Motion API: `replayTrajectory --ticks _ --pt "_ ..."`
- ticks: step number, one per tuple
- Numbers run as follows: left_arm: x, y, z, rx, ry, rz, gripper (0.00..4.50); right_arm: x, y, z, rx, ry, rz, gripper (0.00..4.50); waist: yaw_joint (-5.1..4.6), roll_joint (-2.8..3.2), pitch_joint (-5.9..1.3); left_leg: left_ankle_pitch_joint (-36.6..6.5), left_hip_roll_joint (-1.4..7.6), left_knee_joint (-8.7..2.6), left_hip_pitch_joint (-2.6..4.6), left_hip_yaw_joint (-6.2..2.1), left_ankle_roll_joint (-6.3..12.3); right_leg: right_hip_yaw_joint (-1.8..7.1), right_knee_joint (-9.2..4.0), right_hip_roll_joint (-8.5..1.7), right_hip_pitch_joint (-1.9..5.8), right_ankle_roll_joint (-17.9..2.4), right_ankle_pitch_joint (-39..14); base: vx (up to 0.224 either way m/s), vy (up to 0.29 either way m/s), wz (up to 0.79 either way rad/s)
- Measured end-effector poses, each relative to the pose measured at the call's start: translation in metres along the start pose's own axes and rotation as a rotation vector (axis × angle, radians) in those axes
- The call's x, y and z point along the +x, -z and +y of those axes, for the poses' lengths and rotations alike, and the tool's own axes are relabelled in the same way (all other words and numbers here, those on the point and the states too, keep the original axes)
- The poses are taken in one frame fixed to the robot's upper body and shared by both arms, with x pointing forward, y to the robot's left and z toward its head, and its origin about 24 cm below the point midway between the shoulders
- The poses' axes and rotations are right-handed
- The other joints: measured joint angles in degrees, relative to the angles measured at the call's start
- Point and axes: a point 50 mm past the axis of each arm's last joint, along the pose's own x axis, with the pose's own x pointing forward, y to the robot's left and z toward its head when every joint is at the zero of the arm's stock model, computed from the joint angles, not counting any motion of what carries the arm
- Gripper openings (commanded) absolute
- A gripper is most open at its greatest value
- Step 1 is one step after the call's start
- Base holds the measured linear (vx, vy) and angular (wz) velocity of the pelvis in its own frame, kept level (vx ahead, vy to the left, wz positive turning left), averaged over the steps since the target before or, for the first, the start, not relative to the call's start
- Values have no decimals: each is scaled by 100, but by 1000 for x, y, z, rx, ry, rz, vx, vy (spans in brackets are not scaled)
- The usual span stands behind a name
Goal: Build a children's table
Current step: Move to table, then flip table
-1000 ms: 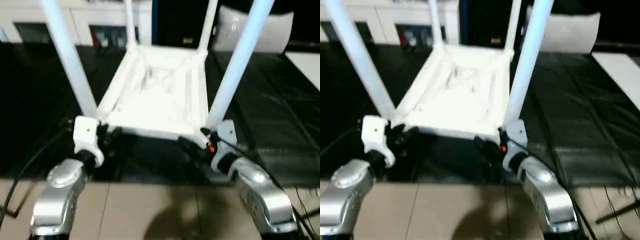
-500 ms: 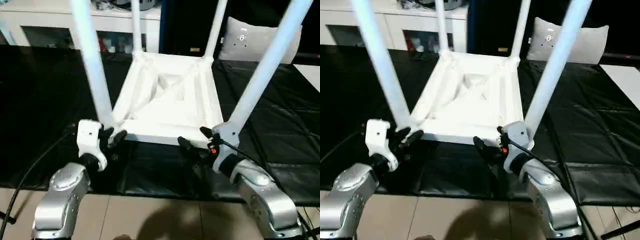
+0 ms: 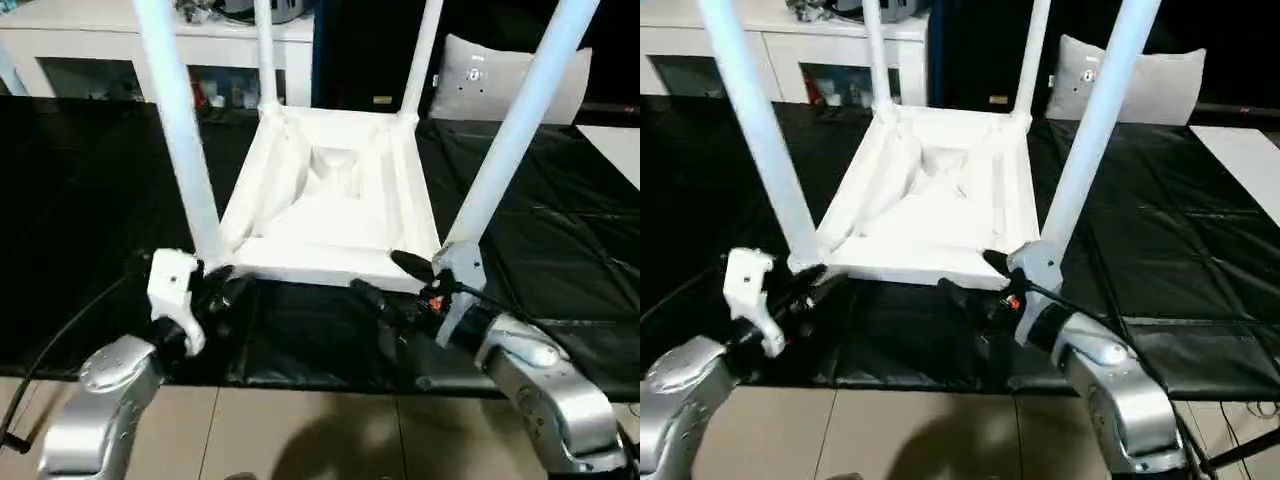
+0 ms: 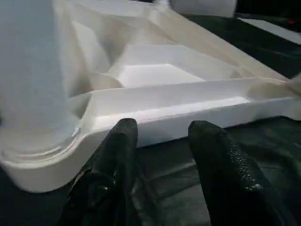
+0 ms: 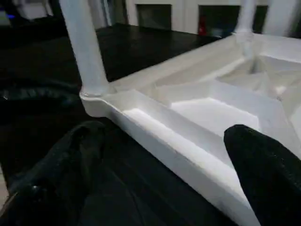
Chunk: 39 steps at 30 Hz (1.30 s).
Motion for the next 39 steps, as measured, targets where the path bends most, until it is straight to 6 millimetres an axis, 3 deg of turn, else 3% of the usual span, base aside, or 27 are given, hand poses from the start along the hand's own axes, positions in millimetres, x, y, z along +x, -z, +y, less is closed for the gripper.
replayTrajectory --ticks 5,10,13,23,30,39 --pt "-7 -5 7 29 15 3 223 6 -6 -4 -12 -1 -12 450 9 -6 -4 31 3 -38 -13 36 32 6 -13 -3 -32 -8 -6 0 0 0" --pt "-15 -5 14 49 5 22 223 11 -3 -23 -42 175 4 450 16 -9 -4 37 5 -39 -8 49 24 12 -3 -4 -37 -14 -4 0 0 0" --pt "-19 -6 18 71 2 42 223 5 -4 -38 -49 303 -5 450 34 -11 -3 41 7 -39 -5 51 16 12 1 -6 -37 -15 -3 0 0 0" --pt "-24 -16 44 164 -9 76 223 -7 -2 -59 -65 446 -8 450 49 -10 -3 45 10 -39 -5 63 12 15 4 -8 -37 -16 -1 0 0 0" --pt "-11 -17 59 204 28 111 239 -9 6 -53 -55 409 9 450 27 -6 -2 47 21 -43 -4 69 9 12 9 -4 -44 -16 -2 0 0 0" --pt "-3 -30 78 253 129 96 322 -5 10 -44 -51 326 24 450 35 0 1 50 28 -45 -1 80 4 13 15 -3 -48 -18 -1 0 0 0"
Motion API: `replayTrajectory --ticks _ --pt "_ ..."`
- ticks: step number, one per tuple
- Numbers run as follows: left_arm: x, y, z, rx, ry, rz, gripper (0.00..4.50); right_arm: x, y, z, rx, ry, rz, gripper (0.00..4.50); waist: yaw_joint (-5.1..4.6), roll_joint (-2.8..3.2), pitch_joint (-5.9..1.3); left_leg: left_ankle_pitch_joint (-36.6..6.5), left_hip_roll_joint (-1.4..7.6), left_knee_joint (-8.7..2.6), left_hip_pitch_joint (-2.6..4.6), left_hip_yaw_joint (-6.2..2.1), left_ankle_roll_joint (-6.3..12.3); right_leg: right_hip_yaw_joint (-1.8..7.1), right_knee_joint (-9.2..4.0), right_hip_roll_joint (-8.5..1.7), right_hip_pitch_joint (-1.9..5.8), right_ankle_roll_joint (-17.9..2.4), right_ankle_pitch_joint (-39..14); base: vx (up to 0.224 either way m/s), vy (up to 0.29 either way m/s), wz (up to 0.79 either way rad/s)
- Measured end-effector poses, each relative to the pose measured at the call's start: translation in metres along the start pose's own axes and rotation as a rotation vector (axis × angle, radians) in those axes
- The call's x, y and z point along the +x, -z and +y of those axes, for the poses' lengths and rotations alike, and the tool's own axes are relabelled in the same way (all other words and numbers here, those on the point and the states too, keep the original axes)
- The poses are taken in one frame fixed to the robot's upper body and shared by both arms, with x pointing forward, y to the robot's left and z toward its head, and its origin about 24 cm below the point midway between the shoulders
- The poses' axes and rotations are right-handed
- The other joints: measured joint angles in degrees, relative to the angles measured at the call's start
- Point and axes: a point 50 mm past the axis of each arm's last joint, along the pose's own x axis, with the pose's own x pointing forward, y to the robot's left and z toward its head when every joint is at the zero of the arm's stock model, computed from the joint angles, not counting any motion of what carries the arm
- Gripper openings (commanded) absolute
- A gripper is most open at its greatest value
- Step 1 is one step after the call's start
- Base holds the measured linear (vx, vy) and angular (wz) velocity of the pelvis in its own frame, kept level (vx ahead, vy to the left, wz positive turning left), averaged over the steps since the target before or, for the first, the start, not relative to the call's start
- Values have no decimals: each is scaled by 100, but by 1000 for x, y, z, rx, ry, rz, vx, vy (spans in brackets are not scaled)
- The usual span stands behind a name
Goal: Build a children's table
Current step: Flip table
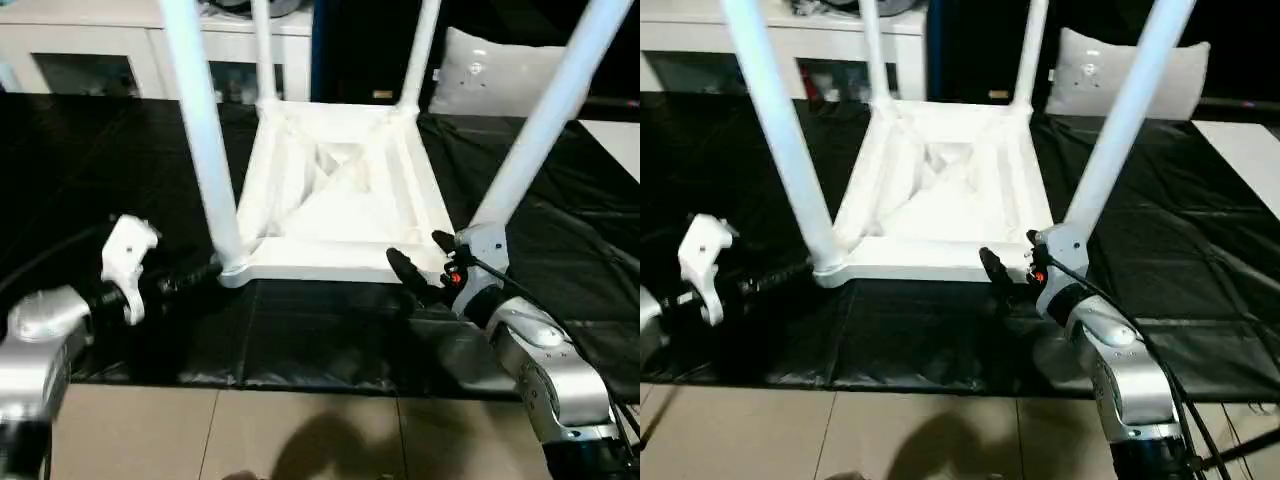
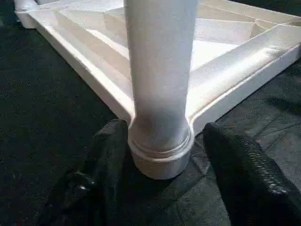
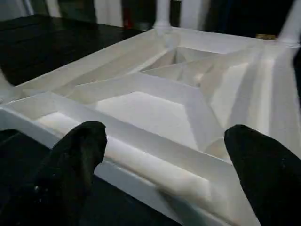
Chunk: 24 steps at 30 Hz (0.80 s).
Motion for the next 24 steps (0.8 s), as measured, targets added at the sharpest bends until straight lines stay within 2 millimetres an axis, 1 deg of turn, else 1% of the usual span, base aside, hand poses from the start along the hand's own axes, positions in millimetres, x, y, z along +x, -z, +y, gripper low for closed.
replayTrajectory --ticks 2,3,6,7,10,12,13,17,18,23,24 --pt "2 -2 3 3 8 -8 330 0 -1 1 -1 -10 -2 450 4 0 0 0 0 0 -1 3 0 1 -1 -1 0 0 0 0 0 0" --pt "4 -3 5 4 12 -14 347 0 -1 2 -4 -18 -4 450 8 0 0 0 0 0 -1 5 0 1 -1 -1 0 0 0 0 0 0" --pt "13 -6 6 -6 13 -44 375 0 -3 8 -6 -47 -7 450 14 0 0 0 2 0 0 8 0 0 -1 -2 1 -1 0 0 0 0" --pt "18 -8 5 -14 16 -62 375 1 -1 9 -3 -52 0 450 22 0 0 0 2 0 -1 9 1 0 -1 -3 1 -1 0 0 0 0" --pt "31 -9 1 -34 32 -99 409 3 1 14 10 -64 7 450 24 0 0 3 4 0 -1 14 4 1 1 -4 0 -2 1 0 0 0" --pt "36 -7 -2 -46 35 -118 409 3 1 15 10 -65 9 450 14 0 0 3 5 0 -1 15 4 1 0 -4 0 -2 1 0 0 0" --pt "39 -6 -4 -51 38 -119 383 3 1 15 7 -63 12 450 11 0 0 3 6 0 -1 15 4 0 1 -4 -1 -2 1 0 0 0" --pt "50 0 -9 -74 -4 -108 371 5 3 19 7 -72 22 450 5 0 0 3 8 0 -1 15 4 -1 1 -4 -1 -2 1 0 0 0" --pt "53 -1 -11 -76 -11 -116 341 5 4 19 9 -74 26 450 6 0 0 3 8 0 -2 16 4 -1 0 -4 -1 -2 1 0 0 0" --pt "58 -2 -13 -75 -47 -139 323 5 6 21 8 -66 36 450 3 -2 0 3 9 0 -3 18 4 -1 -1 -4 -1 -2 1 0 0 0" --pt "59 -2 -14 -74 -51 -148 306 6 6 21 7 -68 37 450 8 -2 0 3 9 0 -2 19 5 -1 -1 -4 -1 -2 1 0 0 0"
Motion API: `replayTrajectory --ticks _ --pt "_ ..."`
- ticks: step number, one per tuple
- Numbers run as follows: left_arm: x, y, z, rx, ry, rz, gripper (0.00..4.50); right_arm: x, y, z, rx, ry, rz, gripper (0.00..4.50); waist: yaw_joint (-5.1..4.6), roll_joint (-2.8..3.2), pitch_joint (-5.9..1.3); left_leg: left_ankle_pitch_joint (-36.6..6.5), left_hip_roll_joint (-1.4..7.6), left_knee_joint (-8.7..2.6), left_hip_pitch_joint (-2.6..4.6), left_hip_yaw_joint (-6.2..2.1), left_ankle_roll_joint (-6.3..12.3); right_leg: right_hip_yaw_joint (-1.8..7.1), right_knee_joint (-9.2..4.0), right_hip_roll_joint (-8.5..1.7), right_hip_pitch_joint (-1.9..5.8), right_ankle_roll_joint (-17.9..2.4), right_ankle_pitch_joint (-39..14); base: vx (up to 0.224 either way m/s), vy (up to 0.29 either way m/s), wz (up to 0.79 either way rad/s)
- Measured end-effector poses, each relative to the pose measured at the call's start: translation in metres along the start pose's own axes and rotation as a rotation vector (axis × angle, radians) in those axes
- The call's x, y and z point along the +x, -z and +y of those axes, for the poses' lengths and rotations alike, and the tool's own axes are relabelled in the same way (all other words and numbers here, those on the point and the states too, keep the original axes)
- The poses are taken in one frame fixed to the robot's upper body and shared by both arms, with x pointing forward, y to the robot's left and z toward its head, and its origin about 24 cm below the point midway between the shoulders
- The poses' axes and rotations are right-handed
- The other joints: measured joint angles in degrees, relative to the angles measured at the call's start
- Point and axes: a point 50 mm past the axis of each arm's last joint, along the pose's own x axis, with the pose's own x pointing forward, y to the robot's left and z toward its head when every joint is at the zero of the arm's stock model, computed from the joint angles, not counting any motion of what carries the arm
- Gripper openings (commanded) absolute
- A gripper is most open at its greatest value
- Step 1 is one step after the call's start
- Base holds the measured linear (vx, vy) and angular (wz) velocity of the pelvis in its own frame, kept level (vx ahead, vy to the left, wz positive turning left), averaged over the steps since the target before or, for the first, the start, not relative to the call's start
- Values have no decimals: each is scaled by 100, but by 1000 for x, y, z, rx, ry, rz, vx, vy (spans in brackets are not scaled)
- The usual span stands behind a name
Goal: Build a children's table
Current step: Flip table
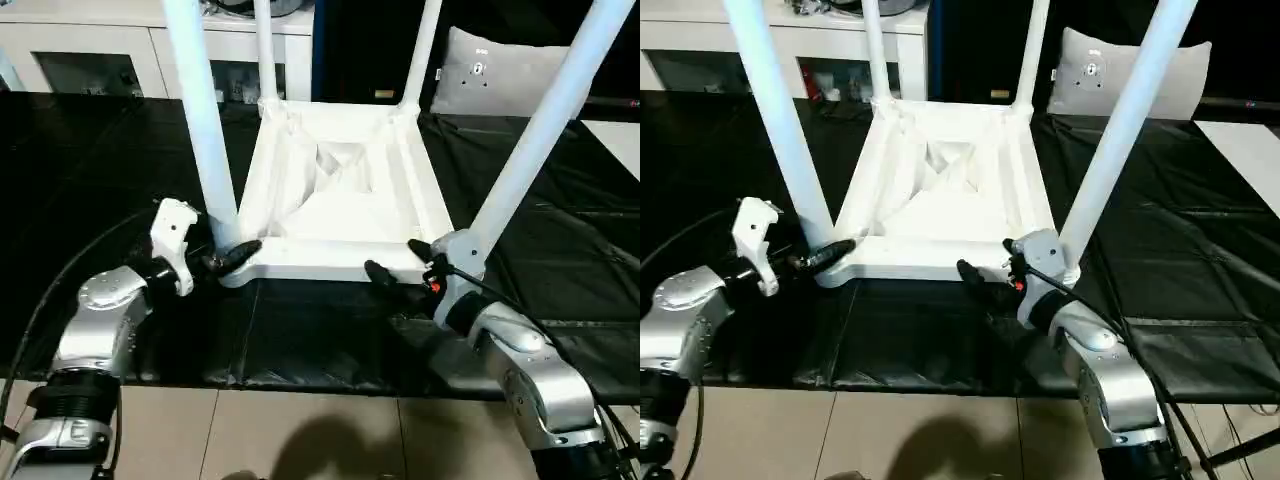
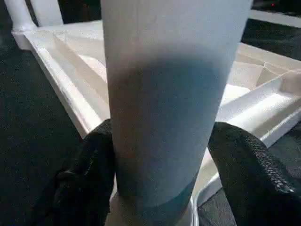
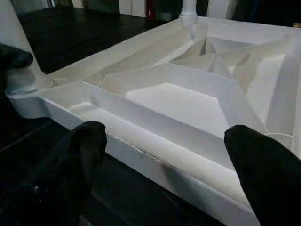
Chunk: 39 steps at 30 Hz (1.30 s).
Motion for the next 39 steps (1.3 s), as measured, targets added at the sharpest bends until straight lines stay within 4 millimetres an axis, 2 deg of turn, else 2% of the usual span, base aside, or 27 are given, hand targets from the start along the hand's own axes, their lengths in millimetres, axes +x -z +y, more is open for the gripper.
replayTrajectory --ticks 2,4,6,9,14,26,35,39 --pt "1 0 -1 4 -11 -9 289 1 0 2 0 -7 1 450 0 0 0 0 1 0 0 1 0 0 0 0 0 0 0 0 0 0" --pt "1 1 0 5 -25 -9 291 1 0 2 0 -11 2 450 -2 1 0 0 1 0 0 1 0 0 0 0 0 0 0 0 0 0" --pt "1 1 0 6 -31 -7 255 1 0 3 3 -21 0 450 -4 1 0 0 2 0 0 2 0 0 0 0 0 0 0 0 0 0" --pt "1 1 1 6 -38 -8 245 0 -5 6 -7 -54 -18 450 -6 1 0 0 3 0 0 3 1 0 0 0 0 0 0 0 0 0" --pt "2 1 1 0 -57 -13 202 -2 -3 11 -20 -115 -10 450 2 1 1 0 3 0 -2 5 1 1 -3 0 0 0 0 0 0 0" --pt "4 4 -6 -42 -127 -35 199 -8 -8 17 -27 -226 -54 450 15 1 0 4 8 0 0 10 6 -1 -1 -1 0 -1 0 0 0 0" --pt "8 7 -26 -180 -228 -79 199 -8 -8 16 -31 -221 -53 450 1 13 1 4 9 -1 -4 21 8 1 -8 -4 -2 -5 3 0 0 0" --pt "11 6 -34 -326 -252 -112 199 -7 -9 17 -18 -223 -62 450 -10 15 2 4 10 -5 -5 27 9 3 -8 -5 -6 -5 2 0 0 0"
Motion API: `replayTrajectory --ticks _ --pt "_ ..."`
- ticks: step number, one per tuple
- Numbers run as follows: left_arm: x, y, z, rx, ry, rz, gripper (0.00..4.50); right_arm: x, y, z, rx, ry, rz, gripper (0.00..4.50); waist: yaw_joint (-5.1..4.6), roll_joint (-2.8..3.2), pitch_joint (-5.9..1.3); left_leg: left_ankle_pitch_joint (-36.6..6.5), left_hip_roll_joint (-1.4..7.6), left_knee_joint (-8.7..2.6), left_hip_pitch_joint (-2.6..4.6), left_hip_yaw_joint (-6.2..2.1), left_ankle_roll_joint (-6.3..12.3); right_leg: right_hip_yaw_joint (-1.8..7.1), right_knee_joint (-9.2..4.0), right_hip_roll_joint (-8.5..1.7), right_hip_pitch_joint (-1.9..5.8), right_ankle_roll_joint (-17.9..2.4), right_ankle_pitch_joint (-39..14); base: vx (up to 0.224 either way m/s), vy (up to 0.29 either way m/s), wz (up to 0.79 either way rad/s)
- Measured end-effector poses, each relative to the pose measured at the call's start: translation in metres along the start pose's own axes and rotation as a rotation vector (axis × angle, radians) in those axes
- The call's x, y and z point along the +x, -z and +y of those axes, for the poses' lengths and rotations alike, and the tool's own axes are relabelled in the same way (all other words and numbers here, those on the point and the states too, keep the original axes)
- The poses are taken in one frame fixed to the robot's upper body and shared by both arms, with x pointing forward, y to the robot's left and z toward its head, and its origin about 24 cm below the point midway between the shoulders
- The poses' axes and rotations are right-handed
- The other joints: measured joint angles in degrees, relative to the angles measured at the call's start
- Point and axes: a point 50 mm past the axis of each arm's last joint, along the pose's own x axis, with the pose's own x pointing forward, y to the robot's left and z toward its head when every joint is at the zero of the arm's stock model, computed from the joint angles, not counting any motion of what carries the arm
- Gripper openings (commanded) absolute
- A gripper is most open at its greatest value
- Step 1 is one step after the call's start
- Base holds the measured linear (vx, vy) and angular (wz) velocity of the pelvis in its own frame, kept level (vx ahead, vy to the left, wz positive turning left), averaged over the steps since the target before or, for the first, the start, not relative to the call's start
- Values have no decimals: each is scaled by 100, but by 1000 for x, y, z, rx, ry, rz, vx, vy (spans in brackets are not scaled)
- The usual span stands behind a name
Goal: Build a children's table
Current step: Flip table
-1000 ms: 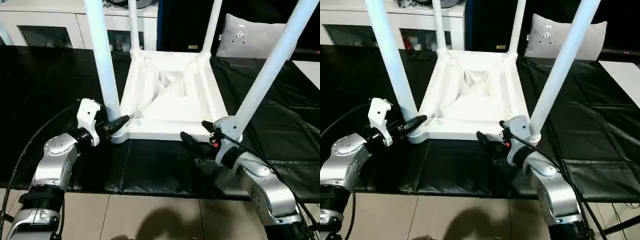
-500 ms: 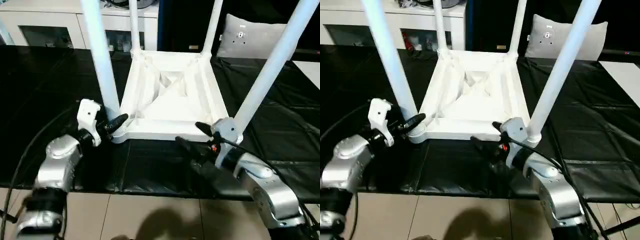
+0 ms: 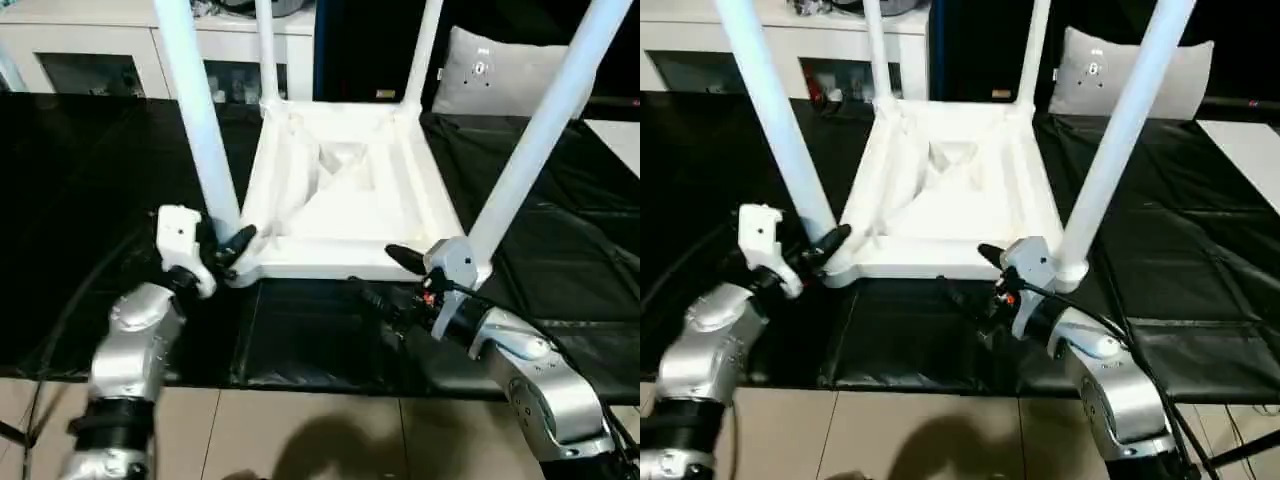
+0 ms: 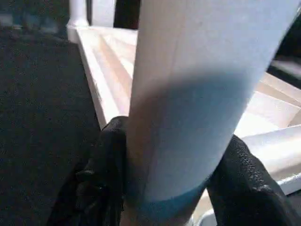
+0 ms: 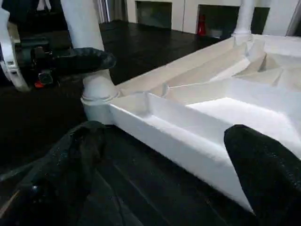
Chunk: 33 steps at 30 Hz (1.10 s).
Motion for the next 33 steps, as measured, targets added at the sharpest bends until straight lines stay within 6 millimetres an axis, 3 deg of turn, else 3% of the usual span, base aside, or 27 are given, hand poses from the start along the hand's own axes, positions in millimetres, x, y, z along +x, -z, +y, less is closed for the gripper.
replayTrajectory --ticks 6,9,14,18,24,27,33 --pt "0 6 -8 -266 -33 2 199 10 -4 -16 67 133 24 450 -28 -10 0 2 4 0 7 2 -1 -1 6 1 2 0 0 0 0 0" --pt "-3 7 -9 -311 -25 9 199 10 -1 -25 112 208 48 450 -8 -11 0 2 6 0 3 3 0 -3 0 1 2 6 -3 0 0 0" --pt "-5 5 -12 -311 -7 26 199 18 1 -33 184 267 38 450 17 -11 0 0 6 -2 -2 19 3 2 -12 -2 1 6 -3 0 0 0" --pt "-6 5 -14 -305 5 41 199 28 -9 -39 259 281 -47 450 23 -12 0 0 18 -4 1 33 3 0 -10 -2 -1 6 -4 0 0 0" --pt "-4 5 -16 -311 8 55 199 43 -12 -41 424 264 -151 450 -51 -11 1 2 25 -4 3 49 2 6 -3 -1 -6 4 -2 0 0 0" --pt "-3 6 -21 -302 28 65 199 54 -23 -47 468 266 -214 450 -13 -3 -1 2 33 -8 1 51 1 -2 -6 1 -6 4 -3 0 0 0" --pt "-1 4 -25 -249 61 83 199 69 -19 -50 580 268 -233 450 39 3 2 2 36 -10 -7 60 2 -4 -10 0 -10 0 -7 0 0 0"
